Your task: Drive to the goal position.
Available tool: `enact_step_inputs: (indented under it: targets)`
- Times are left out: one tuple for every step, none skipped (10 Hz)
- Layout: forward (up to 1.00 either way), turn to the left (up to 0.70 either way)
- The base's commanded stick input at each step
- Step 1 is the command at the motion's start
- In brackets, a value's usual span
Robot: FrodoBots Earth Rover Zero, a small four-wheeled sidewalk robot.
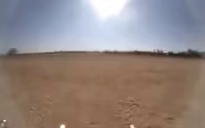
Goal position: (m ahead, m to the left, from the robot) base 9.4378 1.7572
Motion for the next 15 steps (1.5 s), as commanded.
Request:
enact_step_inputs:
  targets:
    - [1.0,0.0]
    - [1.0,0.0]
    - [1.0,0.0]
    - [1.0,0.0]
    - [1.0,0.0]
    - [1.0,0.0]
    - [1.0,0.0]
    - [1.0,0.0]
    - [1.0,0.0]
    - [1.0,0.0]
    - [1.0,0.0]
    - [1.0,0.0]
    - [1.0,0.0]
    - [1.0,0.0]
    - [1.0,0.0]
